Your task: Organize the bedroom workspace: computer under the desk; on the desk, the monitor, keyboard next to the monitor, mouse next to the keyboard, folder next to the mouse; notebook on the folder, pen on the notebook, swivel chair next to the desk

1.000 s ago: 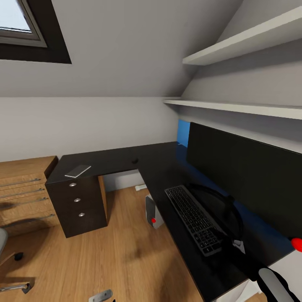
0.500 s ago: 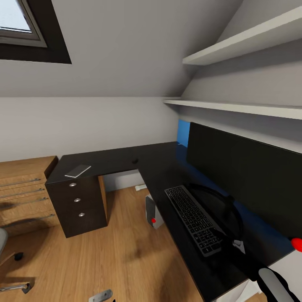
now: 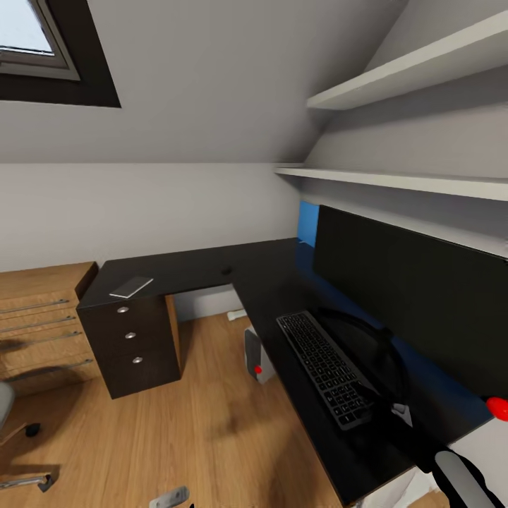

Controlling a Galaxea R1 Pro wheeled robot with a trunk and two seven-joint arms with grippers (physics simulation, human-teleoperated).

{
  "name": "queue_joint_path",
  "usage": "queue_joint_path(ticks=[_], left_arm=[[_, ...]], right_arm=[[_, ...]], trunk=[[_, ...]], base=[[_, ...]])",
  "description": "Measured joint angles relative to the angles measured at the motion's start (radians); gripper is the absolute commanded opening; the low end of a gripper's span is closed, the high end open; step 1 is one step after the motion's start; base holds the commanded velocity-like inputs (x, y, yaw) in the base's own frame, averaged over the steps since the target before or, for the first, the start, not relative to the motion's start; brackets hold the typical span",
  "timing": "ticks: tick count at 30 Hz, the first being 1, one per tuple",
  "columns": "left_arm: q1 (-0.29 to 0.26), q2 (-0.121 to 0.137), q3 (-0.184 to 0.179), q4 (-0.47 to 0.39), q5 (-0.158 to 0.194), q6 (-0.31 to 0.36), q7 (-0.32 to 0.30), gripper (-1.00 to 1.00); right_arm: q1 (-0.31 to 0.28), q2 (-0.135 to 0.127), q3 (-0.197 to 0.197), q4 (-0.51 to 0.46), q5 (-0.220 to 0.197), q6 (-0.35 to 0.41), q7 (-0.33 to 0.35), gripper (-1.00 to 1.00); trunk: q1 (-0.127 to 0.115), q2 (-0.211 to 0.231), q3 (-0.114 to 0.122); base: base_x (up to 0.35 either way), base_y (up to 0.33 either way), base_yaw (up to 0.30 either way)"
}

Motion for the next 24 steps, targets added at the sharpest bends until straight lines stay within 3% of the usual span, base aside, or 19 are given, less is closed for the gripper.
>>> queue_joint_path(ticks=[24], left_arm=[[0.0,0.0,0.0,0.0,0.0,0.0,0.0,1.0]], right_arm=[[0.0,0.0,0.0,0.001,0.0,0.0,0.0,1.0]], trunk=[[0.0,0.0,0.0]], base=[[-0.221,-0.075,0.0]])
